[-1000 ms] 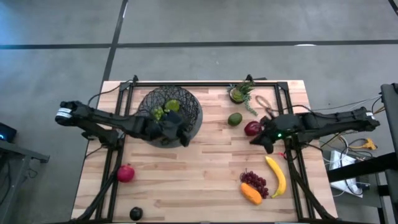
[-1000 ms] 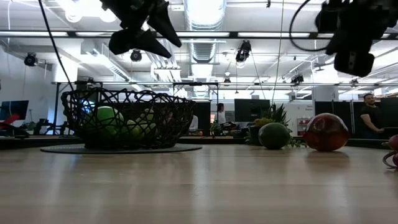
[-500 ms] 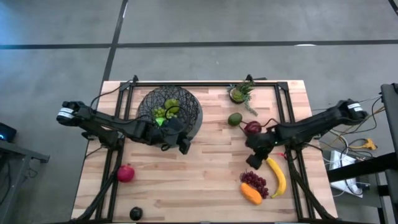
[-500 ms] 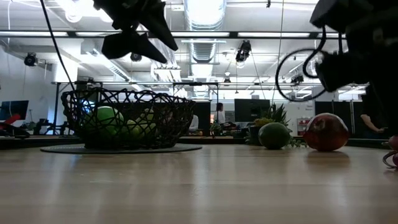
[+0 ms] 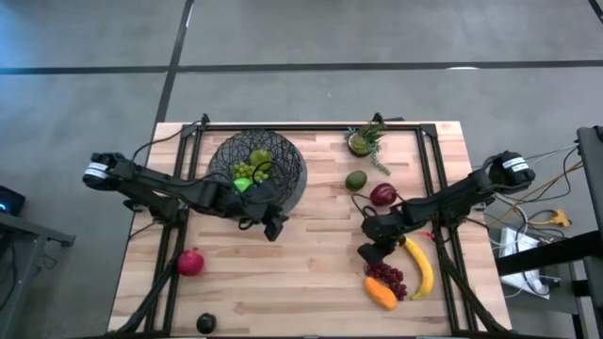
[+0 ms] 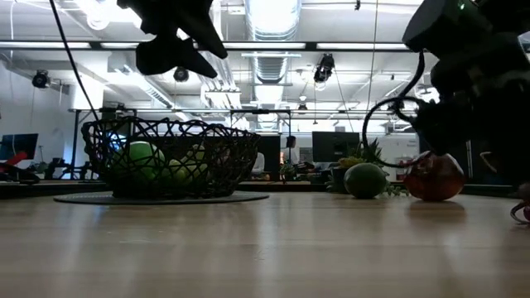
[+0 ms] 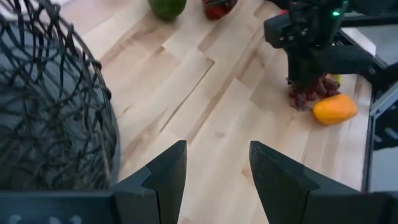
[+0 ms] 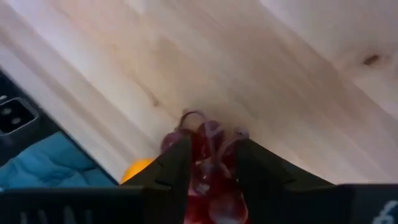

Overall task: Build produce basket
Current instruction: Put the red grapes into the black wire basket

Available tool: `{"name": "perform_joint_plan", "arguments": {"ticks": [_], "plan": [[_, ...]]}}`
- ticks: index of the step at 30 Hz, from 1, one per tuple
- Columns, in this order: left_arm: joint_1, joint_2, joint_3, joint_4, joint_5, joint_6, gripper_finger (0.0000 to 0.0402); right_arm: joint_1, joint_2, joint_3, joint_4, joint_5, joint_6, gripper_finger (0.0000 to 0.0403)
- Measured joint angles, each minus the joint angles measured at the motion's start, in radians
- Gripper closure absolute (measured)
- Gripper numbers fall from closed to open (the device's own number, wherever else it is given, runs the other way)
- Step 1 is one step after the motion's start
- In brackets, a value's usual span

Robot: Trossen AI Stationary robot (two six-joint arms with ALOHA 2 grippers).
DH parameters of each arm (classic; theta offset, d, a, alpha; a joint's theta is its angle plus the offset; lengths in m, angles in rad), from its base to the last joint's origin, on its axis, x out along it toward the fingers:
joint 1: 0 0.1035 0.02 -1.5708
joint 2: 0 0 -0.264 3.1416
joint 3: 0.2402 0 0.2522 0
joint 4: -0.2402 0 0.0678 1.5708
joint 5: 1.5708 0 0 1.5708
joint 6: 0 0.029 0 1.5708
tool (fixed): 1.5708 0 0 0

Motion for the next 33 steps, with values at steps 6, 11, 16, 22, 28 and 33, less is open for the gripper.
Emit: {"name": "perform_joint_plan", "arguments": {"ticks": [6, 11, 16, 22, 28, 33], "plan": [[0.000, -0.029, 0.000, -0.031, 0.001, 0.088, 0.0243, 0.011, 0.041, 0.016, -0.013, 0.005, -0.005, 0.0344], [0.000, -0.107, 0.000, -0.093, -0.004, 0.142, 0.0243, 0.011, 0.029, 0.092, -0.044, 0.064, -0.016, 0.0389], [0.000, -0.239, 0.004, -0.103, -0.013, 0.242, 0.0243, -0.002, 0.024, 0.273, -0.239, 0.188, -0.061, 0.0393], [-0.001, -0.396, 0.002, -0.104, -0.116, 0.330, 0.0243, -0.061, 0.055, 0.534, -0.338, 0.356, -0.207, 0.0393], [0.000, -0.488, 0.001, -0.075, -0.259, 0.341, 0.0243, -0.151, 0.148, 0.810, -0.323, 0.415, -0.416, 0.0394], [0.000, -0.535, 0.008, -0.074, -0.259, 0.340, 0.0243, -0.220, 0.265, 1.080, -0.263, 0.378, -0.610, 0.0394]]}}
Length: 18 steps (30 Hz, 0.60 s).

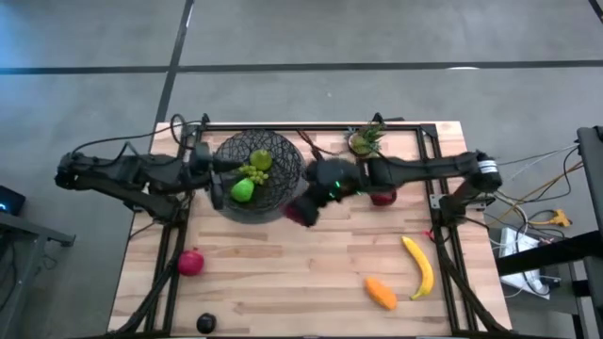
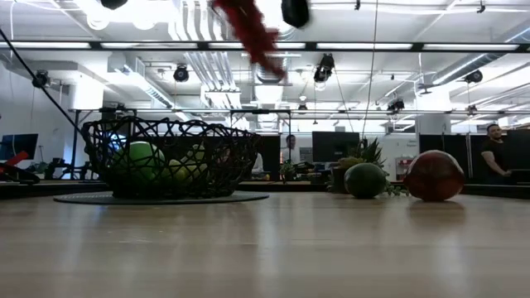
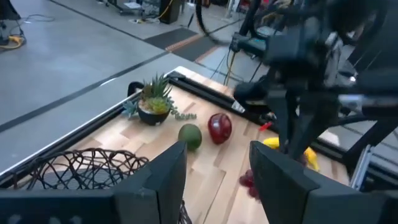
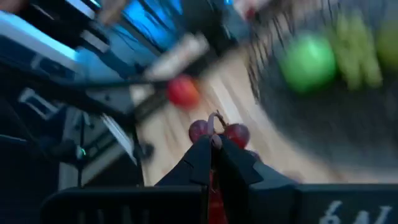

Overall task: Build produce basket
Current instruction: Put the red grapes into the black wire basket

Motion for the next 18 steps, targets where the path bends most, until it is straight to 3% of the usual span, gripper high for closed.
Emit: {"name": "perform_joint_plan", "arguments": {"ticks": [8, 18], "plan": [[0.000, -0.025, 0.000, 0.022, 0.003, -0.001, 0.0243, -0.108, 0.258, 0.389, 0.014, 0.000, -0.206, 0.0394], [-0.001, -0.038, -0.002, 0.004, 0.022, 0.000, 0.0243, -0.222, 0.561, 0.649, -0.068, 0.007, -0.242, 0.0394]]}}
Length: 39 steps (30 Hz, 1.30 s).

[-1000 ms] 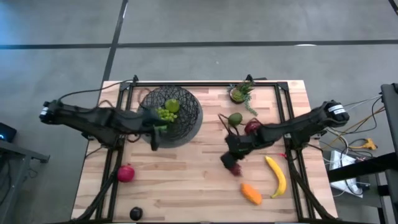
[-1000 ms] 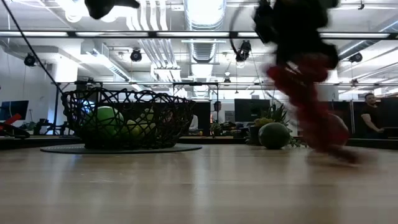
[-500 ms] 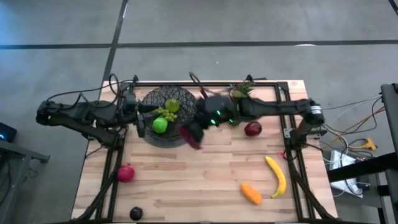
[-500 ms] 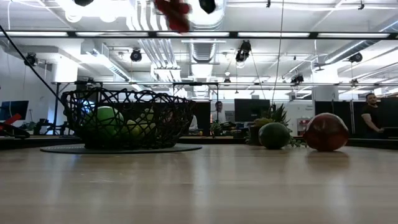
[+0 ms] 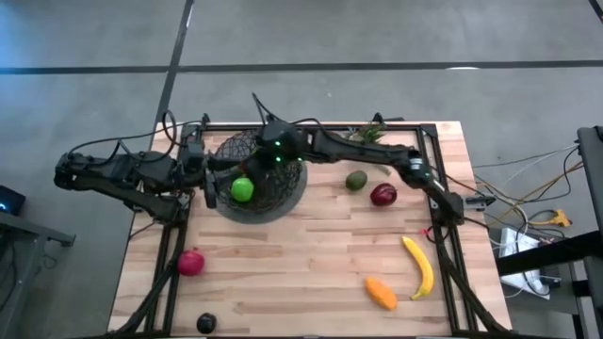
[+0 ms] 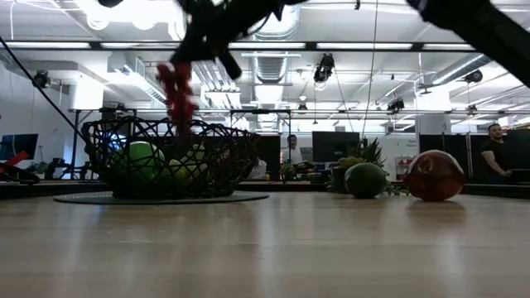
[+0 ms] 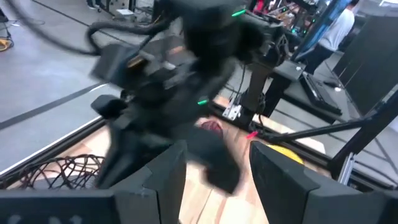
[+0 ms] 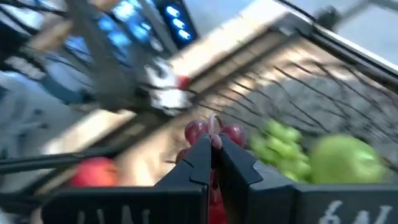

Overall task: Build produce basket
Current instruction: Put the red grapes into the black wire basket

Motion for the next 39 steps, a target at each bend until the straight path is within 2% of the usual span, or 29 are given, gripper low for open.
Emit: {"name": "perform_joint_plan", "arguments": {"ticks": [4, 11, 15, 33, 39], "plan": [[0.000, -0.008, -0.002, -0.047, 0.001, -0.003, 0.0243, -0.029, 0.072, 0.070, -0.136, 0.030, 0.000, 0.0394], [0.001, -0.015, -0.006, -0.086, 0.001, -0.026, 0.0243, -0.064, 0.102, 0.065, -0.272, 0.068, -0.004, 0.0394], [0.001, -0.011, -0.007, -0.085, 0.000, -0.025, 0.0243, -0.079, 0.100, 0.065, -0.297, 0.107, -0.013, 0.0394], [0.001, 0.034, -0.007, -0.087, 0.000, -0.019, 0.0243, -0.106, 0.100, -0.001, -0.314, 0.117, -0.019, 0.0394], [0.001, 0.034, -0.007, -0.085, 0.000, -0.020, 0.0243, -0.109, 0.100, -0.006, -0.313, 0.153, -0.031, 0.0386]]}}
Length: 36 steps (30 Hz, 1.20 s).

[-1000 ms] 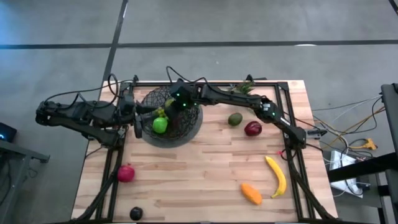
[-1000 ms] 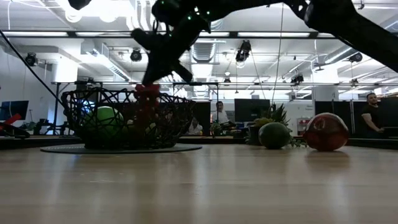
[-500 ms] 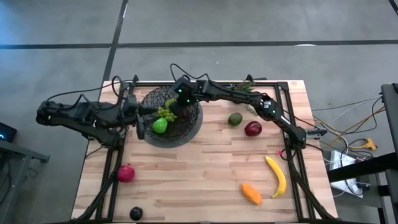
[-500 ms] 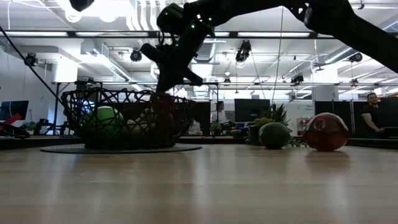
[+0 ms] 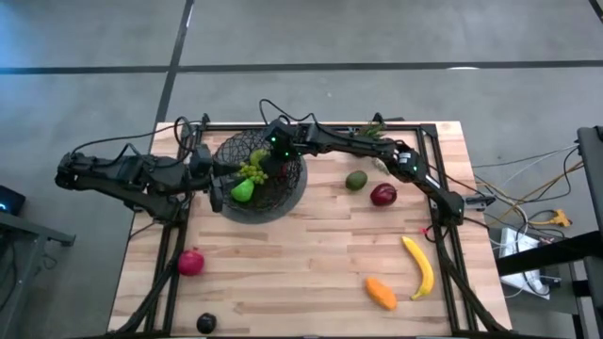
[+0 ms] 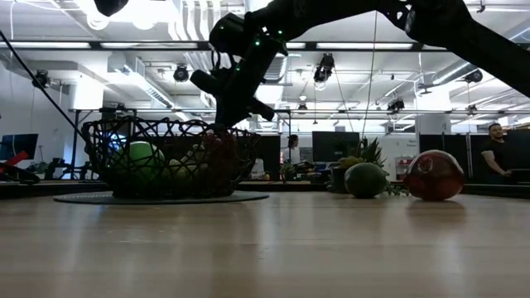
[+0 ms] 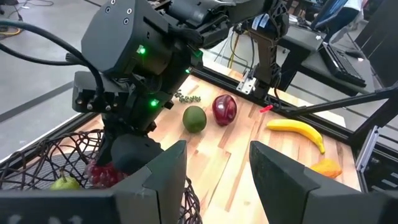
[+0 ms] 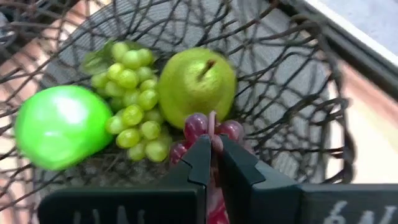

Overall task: Build produce basket
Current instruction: Put the red grapes into the black wire basket, then put the green lime into the black wire basket

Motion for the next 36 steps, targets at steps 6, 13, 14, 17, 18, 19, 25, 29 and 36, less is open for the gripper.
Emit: {"name": "perform_joint_plan", "arguments": {"ticks": [6, 13, 14, 17, 18, 19, 25, 29, 36], "plan": [[0.000, 0.005, 0.000, 0.001, 0.000, -0.005, 0.0243, 0.000, 0.000, 0.000, 0.001, 0.016, -0.031, 0.0328], [0.000, 0.013, 0.000, 0.002, 0.000, -0.009, 0.0243, -0.001, -0.023, 0.000, 0.000, 0.085, -0.046, 0.0256], [0.000, 0.015, 0.000, 0.002, 0.000, -0.015, 0.0243, -0.001, -0.034, 0.000, -0.002, 0.100, -0.055, 0.0250], [0.000, 0.016, 0.000, 0.001, 0.000, -0.032, 0.0243, 0.000, -0.079, 0.000, -0.019, 0.141, -0.108, 0.0240], [0.000, 0.016, 0.000, 0.001, -0.001, -0.033, 0.0243, 0.001, -0.100, 0.000, -0.035, 0.151, -0.124, 0.0240], [0.000, 0.017, 0.000, 0.002, -0.001, -0.033, 0.0243, 0.002, -0.121, 0.000, -0.063, 0.158, -0.145, 0.0240], [-0.001, 0.021, 0.000, 0.014, 0.000, -0.035, 0.0243, 0.018, -0.271, -0.002, -0.301, 0.170, -0.215, 0.0254], [-0.001, 0.024, 0.000, 0.017, 0.000, -0.035, 0.0243, 0.027, -0.370, -0.013, -0.529, 0.170, -0.216, 0.0265], [0.000, 0.039, 0.000, 0.019, 0.000, -0.032, 0.0243, 0.036, -0.536, -0.161, -0.676, 0.140, -0.198, 0.0267]]}}
